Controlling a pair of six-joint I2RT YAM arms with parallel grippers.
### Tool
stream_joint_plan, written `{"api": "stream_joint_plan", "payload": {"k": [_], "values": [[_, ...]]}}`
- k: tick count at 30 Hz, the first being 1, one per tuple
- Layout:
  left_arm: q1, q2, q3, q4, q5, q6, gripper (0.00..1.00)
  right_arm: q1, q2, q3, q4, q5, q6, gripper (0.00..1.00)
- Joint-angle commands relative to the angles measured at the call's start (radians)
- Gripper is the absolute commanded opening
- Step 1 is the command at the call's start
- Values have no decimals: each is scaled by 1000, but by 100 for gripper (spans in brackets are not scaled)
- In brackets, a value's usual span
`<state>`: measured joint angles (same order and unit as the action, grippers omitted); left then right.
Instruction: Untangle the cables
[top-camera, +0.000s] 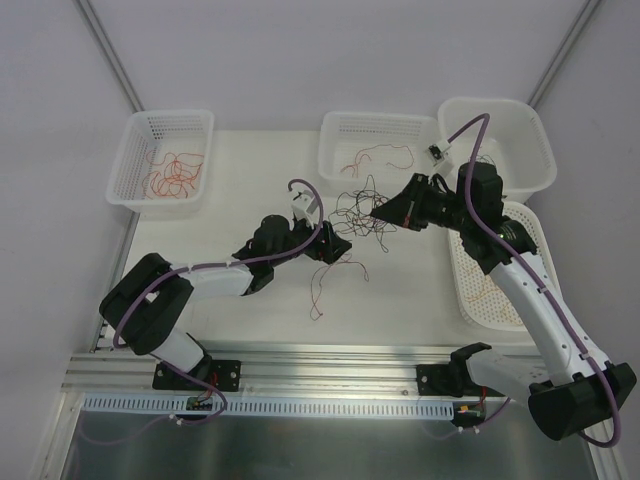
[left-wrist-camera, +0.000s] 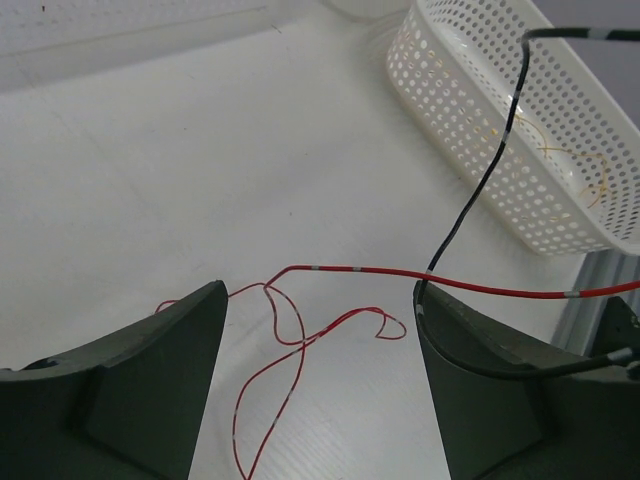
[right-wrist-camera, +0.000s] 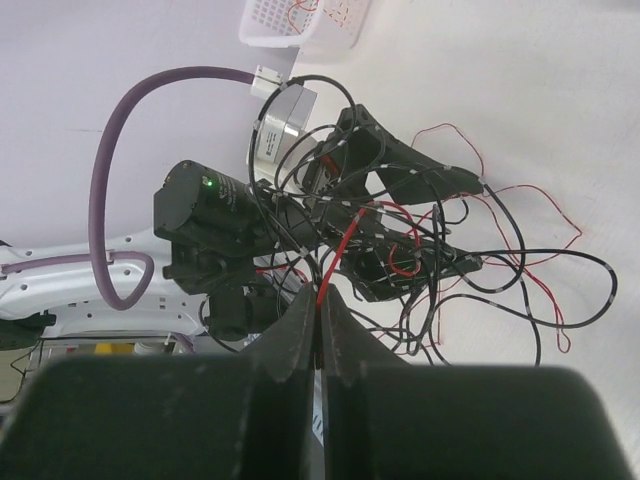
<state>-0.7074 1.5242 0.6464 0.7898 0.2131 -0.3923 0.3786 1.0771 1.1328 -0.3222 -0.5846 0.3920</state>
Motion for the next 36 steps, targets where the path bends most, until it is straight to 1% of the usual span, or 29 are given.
{"api": "stream_joint_plan", "payload": {"k": [1,3,5,7,8,11,13,16,17,18,20,21,23,24,26,28,30,31,32,33,34,36], "values": [[-6,5,30,134,57,-57,74,5,-16,-2,87,-34,42,1],[-6,5,36,138,57,-59,70,5,-13,-13,115,-43,63,1],[-6,5,38,141,55,-59,50,5,-14,-21,120,-40,64,1],[-6,7,36,141,57,-60,33,5,-16,-22,111,-37,54,1],[-6,5,35,140,61,-62,18,5,-17,-21,106,-35,54,1],[-6,-7,27,118,71,-62,0,5,-16,-19,77,-20,21,1],[-6,-24,19,89,78,-56,0,2,-16,-13,26,18,-11,1],[-4,-87,12,-29,57,-40,0,-13,-9,-22,-37,69,-51,1],[-4,-129,9,-68,48,-36,0,-17,-6,-27,-67,98,-62,1],[-3,-153,7,-166,34,-23,0,-18,0,-37,-84,120,-76,1],[-1,-226,4,-265,0,-5,0,-32,3,-53,-100,146,-84,1],[0,-252,-2,-356,-17,9,0,-36,7,-63,-106,164,-93,1],[2,-323,-11,-458,-78,20,0,-41,24,-88,-127,201,-107,1],[6,-347,-19,-548,-98,26,0,-43,49,-94,-135,209,-129,2],[13,-418,-30,-627,-153,27,0,-41,69,-128,-138,227,-137,6],[25,-465,-45,-726,-173,32,0,-43,95,-155,-138,246,-143,11],[29,-538,-53,-783,-208,30,0,-41,109,-191,-132,270,-142,11],[36,-583,-54,-843,-208,33,0,-43,125,-202,-130,278,-139,11],[39,-605,-54,-868,-243,36,0,-43,132,-214,-132,296,-140,13],[40,-624,-48,-889,-273,41,0,-43,138,-220,-133,304,-140,17],[40,-651,-42,-914,-285,47,0,-41,148,-223,-135,313,-142,24],[46,-670,-21,-960,-294,70,0,-38,173,-231,-143,331,-148,29]]}}
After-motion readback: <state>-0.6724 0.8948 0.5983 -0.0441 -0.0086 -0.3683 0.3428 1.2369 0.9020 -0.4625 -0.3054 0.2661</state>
